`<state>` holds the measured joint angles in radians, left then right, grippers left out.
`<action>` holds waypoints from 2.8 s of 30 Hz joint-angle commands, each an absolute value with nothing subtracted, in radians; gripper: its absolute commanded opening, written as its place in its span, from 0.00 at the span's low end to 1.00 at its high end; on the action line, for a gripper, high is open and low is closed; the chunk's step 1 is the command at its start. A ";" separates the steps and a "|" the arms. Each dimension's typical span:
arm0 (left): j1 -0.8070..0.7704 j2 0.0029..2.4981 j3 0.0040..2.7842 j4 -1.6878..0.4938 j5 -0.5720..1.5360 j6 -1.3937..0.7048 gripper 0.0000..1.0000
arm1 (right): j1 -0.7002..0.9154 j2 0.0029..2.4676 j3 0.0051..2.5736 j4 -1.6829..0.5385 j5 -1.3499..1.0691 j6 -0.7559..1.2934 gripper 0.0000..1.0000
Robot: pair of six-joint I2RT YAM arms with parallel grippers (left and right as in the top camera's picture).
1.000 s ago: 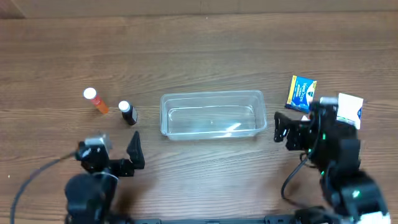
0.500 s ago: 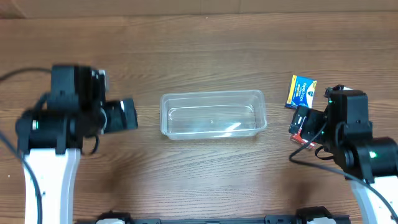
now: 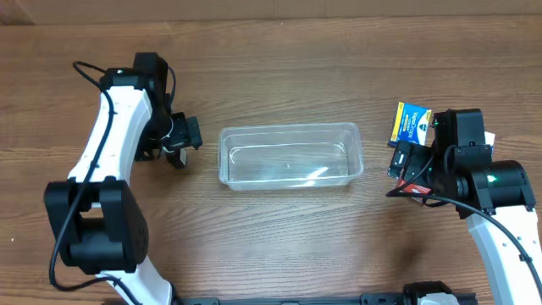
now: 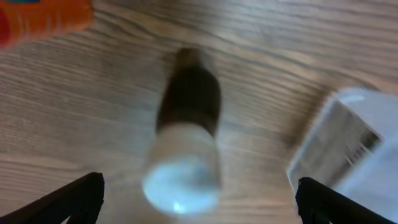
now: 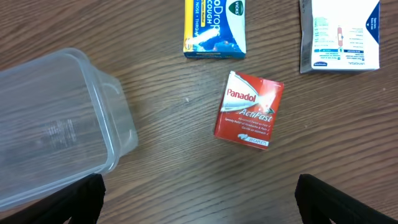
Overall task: Pack container
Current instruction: 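Reach the left gripper to the dark brown bottle and grasp it, then carry the brown bottle into the clear container and release it, then move the left gripper to the orange Redoxon tube and grasp it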
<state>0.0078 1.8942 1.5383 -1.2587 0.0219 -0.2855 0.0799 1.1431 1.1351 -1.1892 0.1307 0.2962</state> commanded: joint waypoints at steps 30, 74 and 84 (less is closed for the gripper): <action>-0.250 1.789 2.017 -1.510 0.032 -0.360 0.04 | 0.076 1.139 1.160 -1.184 0.130 0.308 1.00; 0.194 1.910 2.036 -1.503 -0.084 -0.428 0.99 | 0.076 1.140 1.160 -1.187 0.118 0.308 1.00; 0.197 2.207 2.036 -1.525 -0.084 -0.414 0.98 | 0.076 1.140 1.160 -1.188 0.119 0.307 1.00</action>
